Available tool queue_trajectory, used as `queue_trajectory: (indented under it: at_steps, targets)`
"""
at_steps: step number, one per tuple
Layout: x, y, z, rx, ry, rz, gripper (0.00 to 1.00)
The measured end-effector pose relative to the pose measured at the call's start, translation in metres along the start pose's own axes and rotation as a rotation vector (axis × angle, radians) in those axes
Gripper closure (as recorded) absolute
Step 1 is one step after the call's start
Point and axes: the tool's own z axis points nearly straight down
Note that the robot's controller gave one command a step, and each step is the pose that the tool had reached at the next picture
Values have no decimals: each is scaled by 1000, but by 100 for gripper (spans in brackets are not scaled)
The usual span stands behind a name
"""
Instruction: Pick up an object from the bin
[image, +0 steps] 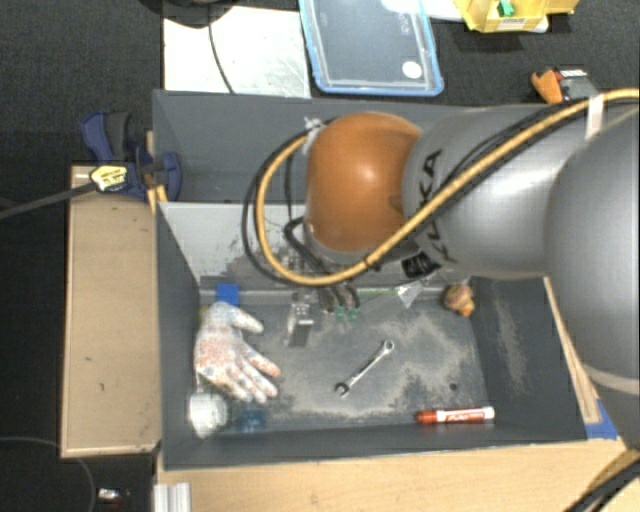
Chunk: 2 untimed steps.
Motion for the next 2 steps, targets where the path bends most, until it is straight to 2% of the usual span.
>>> queue_trajectory:
  at_steps: [1,2]
  targets:
    - [-2,-1,-5,-2,-8,6,0]
    - [32,29,53,-3,-7,161,0]
